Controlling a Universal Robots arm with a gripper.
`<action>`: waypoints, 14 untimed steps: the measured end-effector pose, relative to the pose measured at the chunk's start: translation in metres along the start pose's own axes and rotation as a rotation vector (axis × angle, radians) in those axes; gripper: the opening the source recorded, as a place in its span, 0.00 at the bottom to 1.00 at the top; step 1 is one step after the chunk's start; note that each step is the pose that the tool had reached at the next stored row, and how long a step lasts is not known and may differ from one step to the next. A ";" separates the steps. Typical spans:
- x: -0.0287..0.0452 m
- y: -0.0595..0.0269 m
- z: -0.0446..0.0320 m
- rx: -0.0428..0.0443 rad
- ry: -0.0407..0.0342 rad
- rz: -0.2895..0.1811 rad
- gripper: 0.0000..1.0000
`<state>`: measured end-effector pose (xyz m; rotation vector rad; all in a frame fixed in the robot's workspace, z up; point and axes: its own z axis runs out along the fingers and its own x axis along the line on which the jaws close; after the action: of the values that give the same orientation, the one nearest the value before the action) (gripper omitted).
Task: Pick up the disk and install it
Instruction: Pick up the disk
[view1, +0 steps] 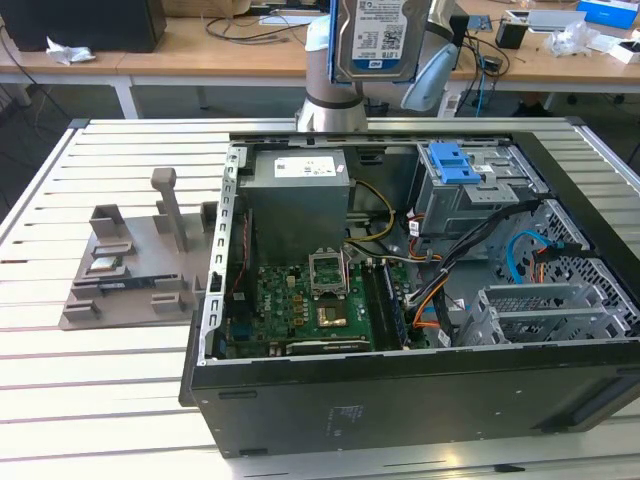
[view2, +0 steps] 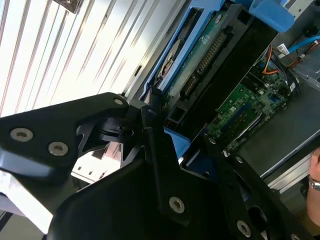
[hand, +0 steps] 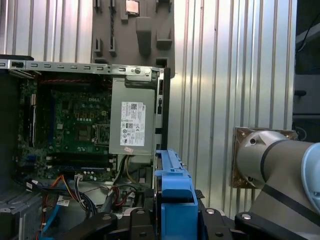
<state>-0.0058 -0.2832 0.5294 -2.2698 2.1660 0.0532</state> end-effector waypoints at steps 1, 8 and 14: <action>0.0001 -0.0032 -0.0001 -0.0001 0.0000 0.000 0.36; 0.0124 -0.0196 -0.0005 -0.0004 0.0000 0.000 0.36; 0.0409 -0.0203 -0.0012 -0.0004 -0.0001 0.000 0.36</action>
<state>0.0163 -0.3231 0.5291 -2.2699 2.1661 0.0538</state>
